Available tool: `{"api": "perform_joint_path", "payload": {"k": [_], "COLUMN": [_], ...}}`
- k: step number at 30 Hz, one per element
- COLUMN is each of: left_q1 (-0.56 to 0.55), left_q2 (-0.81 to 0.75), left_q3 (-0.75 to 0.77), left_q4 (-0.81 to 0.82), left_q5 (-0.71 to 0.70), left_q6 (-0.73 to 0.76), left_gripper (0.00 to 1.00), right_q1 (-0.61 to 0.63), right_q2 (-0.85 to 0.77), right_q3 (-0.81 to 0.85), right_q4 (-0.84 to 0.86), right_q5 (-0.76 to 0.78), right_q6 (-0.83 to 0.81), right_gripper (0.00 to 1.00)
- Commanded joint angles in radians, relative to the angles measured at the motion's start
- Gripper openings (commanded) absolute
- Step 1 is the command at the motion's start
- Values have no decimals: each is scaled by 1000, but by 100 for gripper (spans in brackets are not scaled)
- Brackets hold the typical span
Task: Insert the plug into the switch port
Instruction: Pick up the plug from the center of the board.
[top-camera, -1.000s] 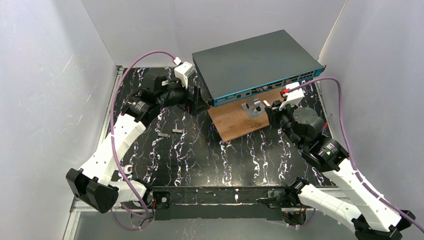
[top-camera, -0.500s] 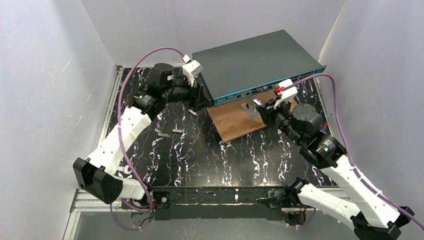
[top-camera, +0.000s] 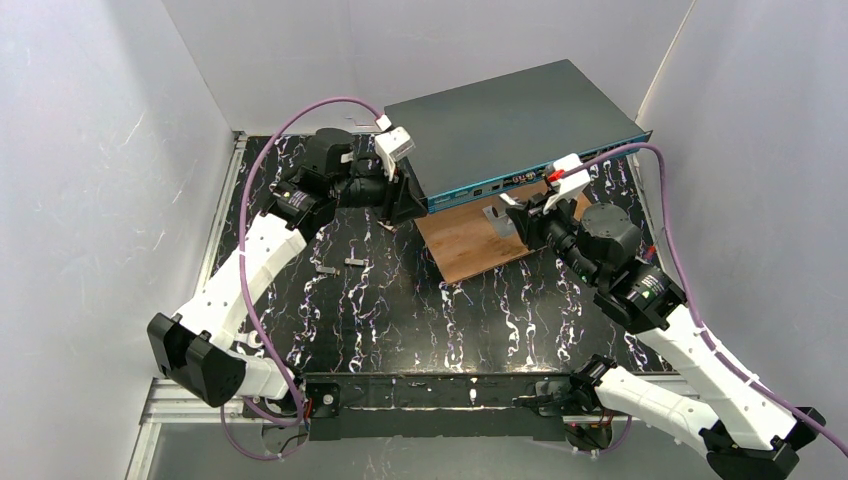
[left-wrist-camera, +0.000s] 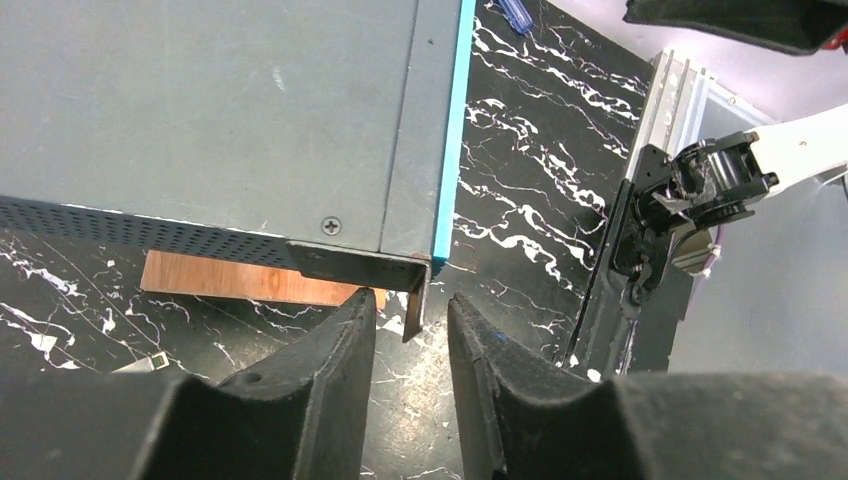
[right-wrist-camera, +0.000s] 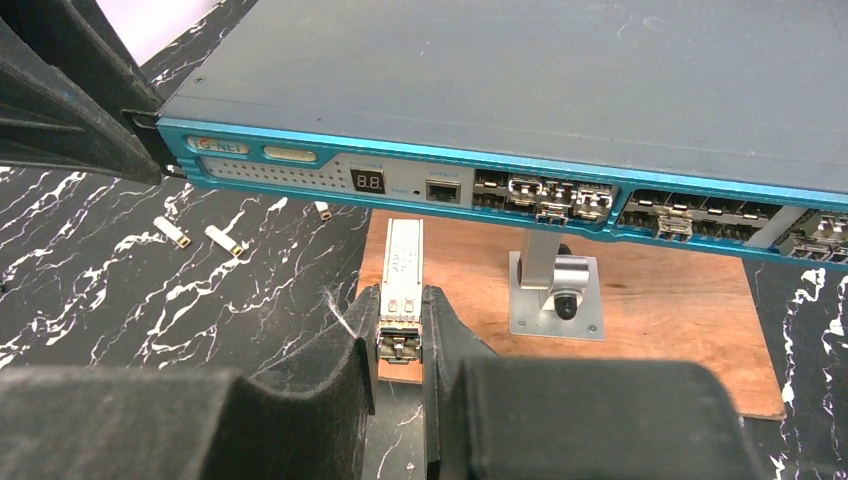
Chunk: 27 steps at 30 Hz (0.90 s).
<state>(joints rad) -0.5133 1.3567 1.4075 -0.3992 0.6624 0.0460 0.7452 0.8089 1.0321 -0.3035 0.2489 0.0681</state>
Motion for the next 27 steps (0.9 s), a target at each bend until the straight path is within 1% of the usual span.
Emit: {"api": "perform_joint_path", "payload": {"k": [1,5,9,15,27], "left_q1": [-15,-24,-32,-37,-39], "left_q2": [-11,-16,-26,-38,-59], "left_q3": [38,42,33,26,5], "left_q4": [-35,-40,-41,-41,-41], "left_q5": [17,22,21,22,19], "left_q6": [51,56,69,70,83], "left_gripper": [29,23,12,0,0], "right_q1": [-4,-4,-4,-4,-4], "right_q2": [-1,4,14,5,-13], "right_q3": [20,22,22,-6,-90], "right_q4": [69,69,66,106,195], "right_q5": [33,55,68,113,152], "right_q6": [-2,-4,-1,-1,-2], "right_gripper": [1,1,1,1,1]}}
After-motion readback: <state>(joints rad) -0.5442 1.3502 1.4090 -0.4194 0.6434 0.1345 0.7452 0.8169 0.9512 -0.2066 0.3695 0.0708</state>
